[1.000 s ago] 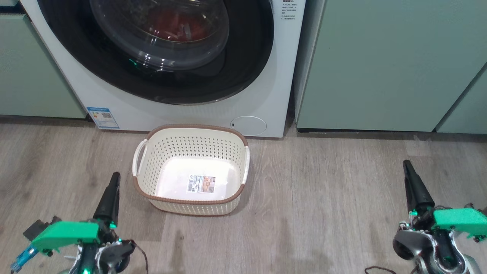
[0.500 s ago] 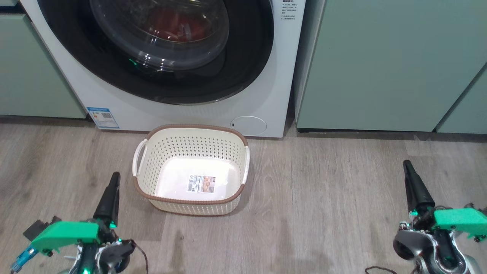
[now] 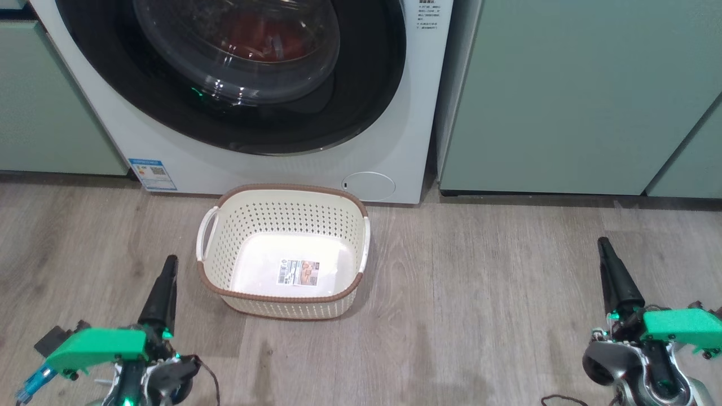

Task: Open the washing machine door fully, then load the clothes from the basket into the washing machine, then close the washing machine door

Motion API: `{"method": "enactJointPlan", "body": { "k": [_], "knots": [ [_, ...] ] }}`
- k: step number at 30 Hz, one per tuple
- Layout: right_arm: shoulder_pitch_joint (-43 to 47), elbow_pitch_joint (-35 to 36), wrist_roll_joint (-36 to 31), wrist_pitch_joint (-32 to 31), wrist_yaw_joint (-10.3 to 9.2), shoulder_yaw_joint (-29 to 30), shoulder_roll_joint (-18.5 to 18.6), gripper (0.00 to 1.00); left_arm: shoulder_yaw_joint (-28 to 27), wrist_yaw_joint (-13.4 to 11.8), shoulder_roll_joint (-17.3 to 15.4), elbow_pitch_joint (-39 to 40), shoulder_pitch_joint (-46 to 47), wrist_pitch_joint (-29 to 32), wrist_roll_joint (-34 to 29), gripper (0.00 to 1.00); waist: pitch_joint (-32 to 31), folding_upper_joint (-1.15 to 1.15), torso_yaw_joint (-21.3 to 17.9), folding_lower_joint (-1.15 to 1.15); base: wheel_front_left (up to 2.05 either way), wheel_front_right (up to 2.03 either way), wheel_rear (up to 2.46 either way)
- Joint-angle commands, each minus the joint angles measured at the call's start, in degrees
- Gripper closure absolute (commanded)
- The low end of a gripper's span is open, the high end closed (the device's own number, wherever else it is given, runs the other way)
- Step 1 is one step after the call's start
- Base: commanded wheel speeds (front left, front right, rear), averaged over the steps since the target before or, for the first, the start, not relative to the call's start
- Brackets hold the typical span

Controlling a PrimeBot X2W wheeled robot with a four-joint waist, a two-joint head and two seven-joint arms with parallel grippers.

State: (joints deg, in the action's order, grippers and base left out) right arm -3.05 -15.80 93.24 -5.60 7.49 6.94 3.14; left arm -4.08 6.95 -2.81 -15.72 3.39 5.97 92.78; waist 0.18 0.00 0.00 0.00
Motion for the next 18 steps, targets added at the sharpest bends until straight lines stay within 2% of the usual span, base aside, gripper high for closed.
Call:
{"method": "enactJointPlan", "body": {
  "k": [1, 18],
  "knots": [
    [-3.1, 1.8, -0.5, -0.4, 0.00, -1.1, 0.2, 1.00, -2.1, 0.5, -0.3, 1.7, 2.8, 0.3, -0.4, 1.00, 0.0, 0.00, 0.0, 0.00, 0.00, 0.00, 0.00],
    [-3.1, 1.8, -0.7, -0.5, 0.00, -0.9, 0.1, 1.00, -2.2, 0.5, -0.3, 1.7, 2.8, 0.3, -0.4, 1.00, 0.0, 0.00, 0.0, 0.00, 0.00, 0.00, 0.00]
  ]
}}
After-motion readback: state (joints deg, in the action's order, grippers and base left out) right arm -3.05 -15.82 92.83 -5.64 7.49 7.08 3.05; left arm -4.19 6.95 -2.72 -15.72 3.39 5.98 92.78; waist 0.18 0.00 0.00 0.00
